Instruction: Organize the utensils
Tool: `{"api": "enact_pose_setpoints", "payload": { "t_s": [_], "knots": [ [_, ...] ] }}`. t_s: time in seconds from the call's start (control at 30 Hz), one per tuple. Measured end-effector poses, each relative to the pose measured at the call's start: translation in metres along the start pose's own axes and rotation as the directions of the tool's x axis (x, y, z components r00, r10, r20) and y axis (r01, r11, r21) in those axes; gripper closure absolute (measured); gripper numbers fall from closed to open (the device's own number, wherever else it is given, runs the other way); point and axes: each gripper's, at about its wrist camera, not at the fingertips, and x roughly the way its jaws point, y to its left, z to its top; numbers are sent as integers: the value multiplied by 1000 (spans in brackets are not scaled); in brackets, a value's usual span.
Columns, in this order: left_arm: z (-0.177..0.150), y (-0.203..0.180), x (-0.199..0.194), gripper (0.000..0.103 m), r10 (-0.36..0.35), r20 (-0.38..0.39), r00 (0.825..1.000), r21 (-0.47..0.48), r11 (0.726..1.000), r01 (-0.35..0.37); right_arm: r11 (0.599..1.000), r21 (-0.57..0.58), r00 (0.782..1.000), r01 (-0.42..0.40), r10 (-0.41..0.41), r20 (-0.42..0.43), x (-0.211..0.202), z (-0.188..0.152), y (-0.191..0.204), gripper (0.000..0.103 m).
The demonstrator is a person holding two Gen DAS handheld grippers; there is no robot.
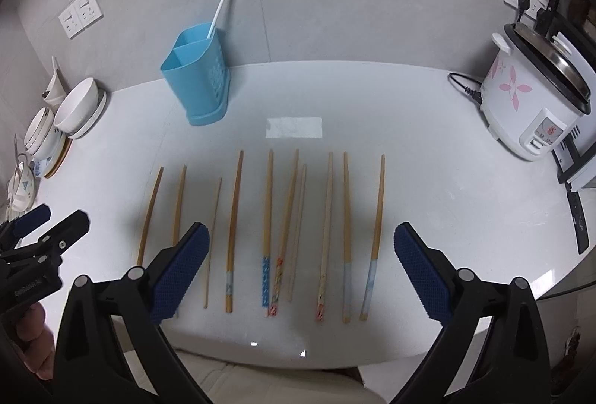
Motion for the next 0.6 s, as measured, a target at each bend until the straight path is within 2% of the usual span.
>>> {"api": "enact_pose_setpoints", "payload": {
  "t_s": [0.13,0.2,0.33,0.47,0.6],
  "knots": [
    [6,14,19,6,6,-15,1000,-15,1000,-6,1000,-24,1000,15,-15,-14,28,8,-4,16],
    [8,21,33,8,-6,-35,999,-22,1000,5,999,-27,998,23,-24,-57,50,9,-9,22],
    [10,35,65,11,26,-70,997,-13,1000,-27,999,-40,990,16,-22,-141,88,9,-13,35],
    [7,49,103,17,30,-149,988,-17,999,-33,1000,-10,971,18,-20,-239,121,4,-21,44],
    [1,56,132,19,42,-214,976,-9,999,-45,999,-5,959,36,-36,-282,137,-3,-23,49]
  ]
}}
